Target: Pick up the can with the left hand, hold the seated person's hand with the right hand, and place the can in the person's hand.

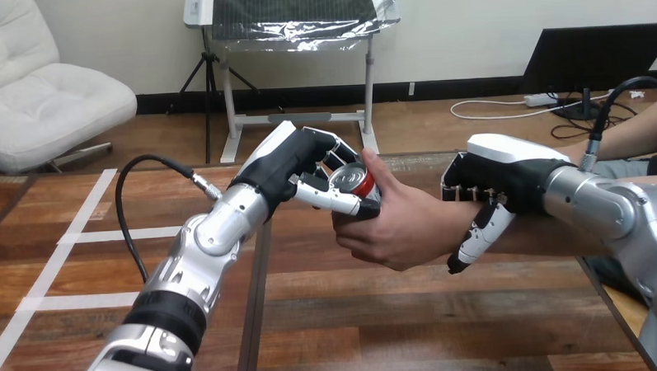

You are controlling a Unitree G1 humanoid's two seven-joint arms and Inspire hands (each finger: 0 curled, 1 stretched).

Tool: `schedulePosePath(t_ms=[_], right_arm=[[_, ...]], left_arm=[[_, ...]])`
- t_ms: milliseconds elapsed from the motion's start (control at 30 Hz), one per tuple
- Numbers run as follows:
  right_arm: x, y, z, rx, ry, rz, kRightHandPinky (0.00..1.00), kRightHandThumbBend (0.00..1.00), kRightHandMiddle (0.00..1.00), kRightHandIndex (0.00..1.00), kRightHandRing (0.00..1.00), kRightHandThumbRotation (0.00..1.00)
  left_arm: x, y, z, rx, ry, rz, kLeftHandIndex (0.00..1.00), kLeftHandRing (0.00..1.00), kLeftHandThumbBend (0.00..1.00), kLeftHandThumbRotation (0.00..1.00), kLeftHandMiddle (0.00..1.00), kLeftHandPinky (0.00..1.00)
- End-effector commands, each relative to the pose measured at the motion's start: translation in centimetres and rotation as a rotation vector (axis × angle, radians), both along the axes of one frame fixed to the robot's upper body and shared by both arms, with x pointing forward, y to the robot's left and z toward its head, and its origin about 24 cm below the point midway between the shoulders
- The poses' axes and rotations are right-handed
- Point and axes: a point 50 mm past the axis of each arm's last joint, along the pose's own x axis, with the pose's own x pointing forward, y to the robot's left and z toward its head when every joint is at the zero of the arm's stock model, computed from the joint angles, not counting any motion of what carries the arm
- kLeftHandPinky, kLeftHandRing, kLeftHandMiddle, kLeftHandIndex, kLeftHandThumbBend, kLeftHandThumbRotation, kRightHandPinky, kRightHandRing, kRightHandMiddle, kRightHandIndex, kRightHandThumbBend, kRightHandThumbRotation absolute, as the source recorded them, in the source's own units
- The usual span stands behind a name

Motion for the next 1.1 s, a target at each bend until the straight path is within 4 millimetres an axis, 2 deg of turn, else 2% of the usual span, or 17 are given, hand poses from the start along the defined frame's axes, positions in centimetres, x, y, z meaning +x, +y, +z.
schedulePosePath(t_ms=[0, 467, 800, 967, 1000, 1067], right_arm=[[1.3, 2.4, 3.7, 0.055, -0.128, 0.057, 0.23, 0.89, 0.35, 0.36, 0.28, 0.05], [1.1, 2.3, 3.5, 0.065, -0.132, 0.063, 0.26, 0.89, 0.37, 0.36, 0.31, 0.05], [0.8, 1.8, 3.5, 0.065, -0.138, 0.061, 0.24, 0.90, 0.35, 0.35, 0.29, 0.06], [0.5, 1.4, 3.5, 0.051, -0.142, 0.066, 0.28, 0.87, 0.42, 0.42, 0.35, 0.14], [0.4, 1.4, 3.5, 0.050, -0.142, 0.066, 0.30, 0.86, 0.44, 0.44, 0.37, 0.17], [0.3, 1.3, 3.5, 0.048, -0.142, 0.069, 0.31, 0.85, 0.46, 0.46, 0.39, 0.20]], left_arm=[[1.8, -4.5, 6.7, -0.056, -0.202, -0.113, 0.43, 0.36, 0.67, 0.00, 0.40, 0.31], [1.7, -5.6, 7.7, -0.091, -0.230, -0.149, 0.40, 0.35, 0.67, 0.00, 0.39, 0.30], [1.7, -5.5, 8.3, -0.094, -0.253, -0.160, 0.41, 0.35, 0.68, 0.00, 0.39, 0.29], [1.7, -4.9, 8.0, -0.118, -0.223, -0.171, 0.50, 0.47, 0.69, 0.25, 0.50, 0.41], [1.7, -4.9, 8.0, -0.122, -0.219, -0.172, 0.53, 0.51, 0.70, 0.33, 0.54, 0.45], [1.6, -4.8, 7.9, -0.125, -0.212, -0.174, 0.56, 0.54, 0.71, 0.40, 0.57, 0.47]])
